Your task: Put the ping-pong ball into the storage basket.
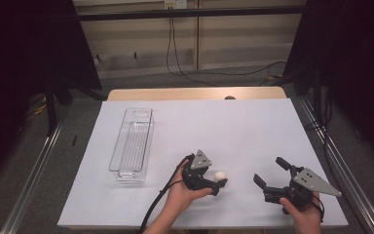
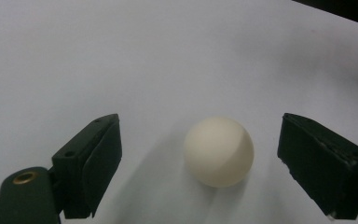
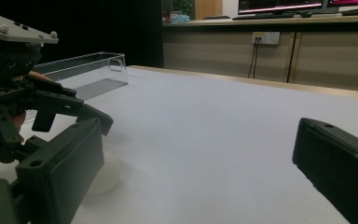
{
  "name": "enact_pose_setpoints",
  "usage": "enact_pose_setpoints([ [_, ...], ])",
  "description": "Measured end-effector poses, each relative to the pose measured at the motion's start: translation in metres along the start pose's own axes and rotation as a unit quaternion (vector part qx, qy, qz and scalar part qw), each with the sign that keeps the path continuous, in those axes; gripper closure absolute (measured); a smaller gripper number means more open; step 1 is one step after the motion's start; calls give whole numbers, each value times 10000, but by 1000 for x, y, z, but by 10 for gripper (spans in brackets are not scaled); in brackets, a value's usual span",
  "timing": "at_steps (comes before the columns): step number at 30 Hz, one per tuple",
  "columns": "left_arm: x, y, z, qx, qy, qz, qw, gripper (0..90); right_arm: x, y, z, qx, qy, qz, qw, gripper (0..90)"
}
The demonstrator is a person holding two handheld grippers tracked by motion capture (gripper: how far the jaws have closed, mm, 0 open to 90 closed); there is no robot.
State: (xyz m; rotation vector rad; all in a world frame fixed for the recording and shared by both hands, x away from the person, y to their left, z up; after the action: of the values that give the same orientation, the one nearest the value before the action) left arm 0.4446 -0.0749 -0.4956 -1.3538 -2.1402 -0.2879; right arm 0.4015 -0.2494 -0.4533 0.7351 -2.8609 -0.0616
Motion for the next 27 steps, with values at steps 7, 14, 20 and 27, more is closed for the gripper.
enact_pose_setpoints([
  [7, -5, -2, 3, -118, 178, 61, 9998, 231, 0, -1, 0, -74, -25, 36, 10000, 14],
  [14, -11, -5, 5, -122, 277, 110, 9995, 308, 0, -1, 0, -23, -22, 18, 10000, 14],
  [20, -15, -6, 8, -177, 397, 184, 9989, 371, 0, -1, 0, -31, -25, 11, 10000, 14],
  [27, -16, -8, 11, -232, 525, 233, 9981, 418, 0, -1, 0, 5, -20, 11, 10000, 14],
])
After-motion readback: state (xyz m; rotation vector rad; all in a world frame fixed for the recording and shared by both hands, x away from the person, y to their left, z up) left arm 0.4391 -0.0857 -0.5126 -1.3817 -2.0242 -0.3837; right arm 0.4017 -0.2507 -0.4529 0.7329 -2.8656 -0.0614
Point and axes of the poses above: each handheld gripper's, and its own axes: x roughly backward along the jaws, z roughly out of its underside, y roughly to its left, the point moved 9 cm from there along -x, roughly forward along the jaws, and after that the axes turned 1 degree about y, right-handed, at the moved point
